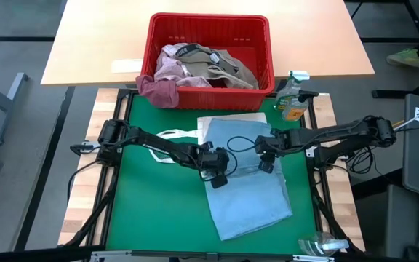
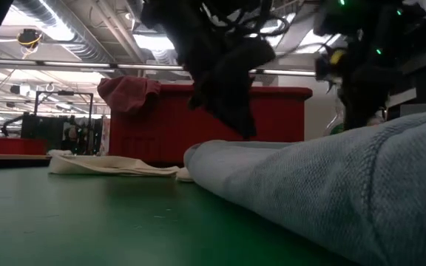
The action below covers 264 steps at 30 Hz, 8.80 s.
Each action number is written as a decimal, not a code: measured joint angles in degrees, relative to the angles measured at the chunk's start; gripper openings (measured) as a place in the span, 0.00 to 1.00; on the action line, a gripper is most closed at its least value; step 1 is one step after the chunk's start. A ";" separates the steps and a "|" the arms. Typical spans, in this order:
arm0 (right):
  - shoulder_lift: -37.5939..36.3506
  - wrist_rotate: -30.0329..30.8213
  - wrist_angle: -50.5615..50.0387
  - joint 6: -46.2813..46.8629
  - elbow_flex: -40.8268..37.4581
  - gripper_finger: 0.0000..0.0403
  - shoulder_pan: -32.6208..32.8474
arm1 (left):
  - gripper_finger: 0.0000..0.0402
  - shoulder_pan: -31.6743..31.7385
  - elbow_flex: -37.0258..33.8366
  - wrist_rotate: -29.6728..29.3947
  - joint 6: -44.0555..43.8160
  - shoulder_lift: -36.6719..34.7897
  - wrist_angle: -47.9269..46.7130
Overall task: Fold Laundry from Bin
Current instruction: Fold the blue pants from the red laundry basket
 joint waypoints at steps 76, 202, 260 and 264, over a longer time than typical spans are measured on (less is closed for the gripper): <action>-6.33 -23.21 -1.02 -2.51 10.55 0.37 4.73 | 0.14 -3.91 0.00 14.14 0.24 -9.52 6.92; 0.62 -10.20 12.52 -11.22 -10.69 0.68 -36.39 | 0.09 26.88 -17.53 10.36 -17.99 -1.08 24.34; 5.28 -14.55 6.65 -10.61 -4.62 0.13 -36.30 | 0.04 25.90 -17.53 10.42 -15.85 -4.53 26.39; 4.39 -11.63 8.86 -14.42 -4.60 0.10 -36.30 | 0.04 25.51 -17.53 10.62 -10.89 -4.85 27.62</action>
